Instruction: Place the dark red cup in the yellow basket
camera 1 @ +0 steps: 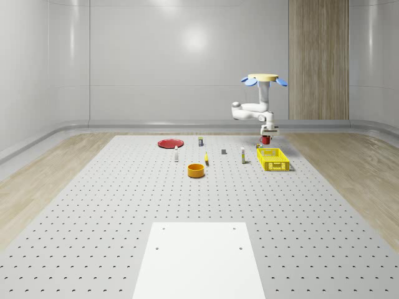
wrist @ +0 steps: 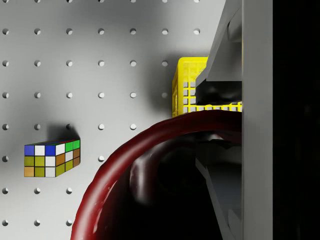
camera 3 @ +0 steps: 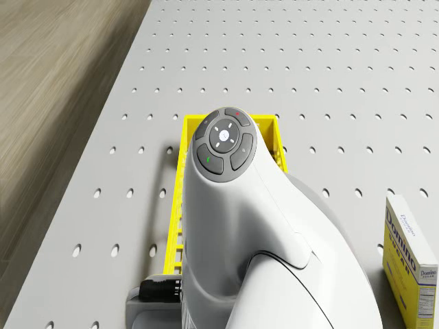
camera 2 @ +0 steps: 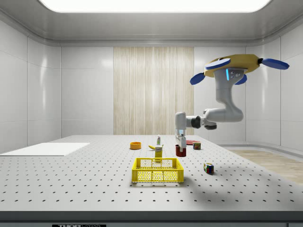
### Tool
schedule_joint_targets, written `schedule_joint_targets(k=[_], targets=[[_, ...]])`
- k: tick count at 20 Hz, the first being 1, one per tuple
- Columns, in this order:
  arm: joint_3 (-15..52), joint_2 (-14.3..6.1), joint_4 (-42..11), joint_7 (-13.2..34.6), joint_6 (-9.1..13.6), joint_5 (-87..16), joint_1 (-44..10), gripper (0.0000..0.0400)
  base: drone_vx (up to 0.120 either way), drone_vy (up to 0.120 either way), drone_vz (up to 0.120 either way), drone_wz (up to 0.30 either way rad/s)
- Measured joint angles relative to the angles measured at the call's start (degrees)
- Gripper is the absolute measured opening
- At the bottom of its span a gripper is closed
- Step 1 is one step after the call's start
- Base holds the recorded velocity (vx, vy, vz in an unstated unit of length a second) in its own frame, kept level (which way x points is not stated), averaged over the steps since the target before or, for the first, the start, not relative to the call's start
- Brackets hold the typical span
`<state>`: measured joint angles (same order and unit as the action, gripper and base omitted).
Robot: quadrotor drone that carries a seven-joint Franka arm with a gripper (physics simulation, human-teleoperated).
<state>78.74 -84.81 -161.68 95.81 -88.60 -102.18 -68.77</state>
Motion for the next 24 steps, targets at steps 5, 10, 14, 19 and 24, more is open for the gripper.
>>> schedule_joint_targets(k=[5, 10, 14, 19, 24], targets=[[0.1, -0.6, 0.0, 0.1, -0.5, 0.2, -0.1, 0.0099, 0.12, 0.008, 0.0, 0.0], [0.1, -1.1, 0.0, 0.2, -1.0, 0.4, -0.2, 0.0099, 0.12, -0.056, 0.0, 0.0], [0.2, -1.5, 0.1, 0.2, -1.4, 0.6, -0.3, 0.0099, 0.12, 0.0, 0.0, 0.0], [0.2, -1.9, 0.1, 0.3, -1.8, 0.8, -0.4, 0.0099, 0.12, 0.0, -0.08, 0.0], [0.3, -2.3, 0.1, 0.4, -2.2, 1.0, -0.5, 0.0099, 0.12, 0.0, -0.12, 0.0]])
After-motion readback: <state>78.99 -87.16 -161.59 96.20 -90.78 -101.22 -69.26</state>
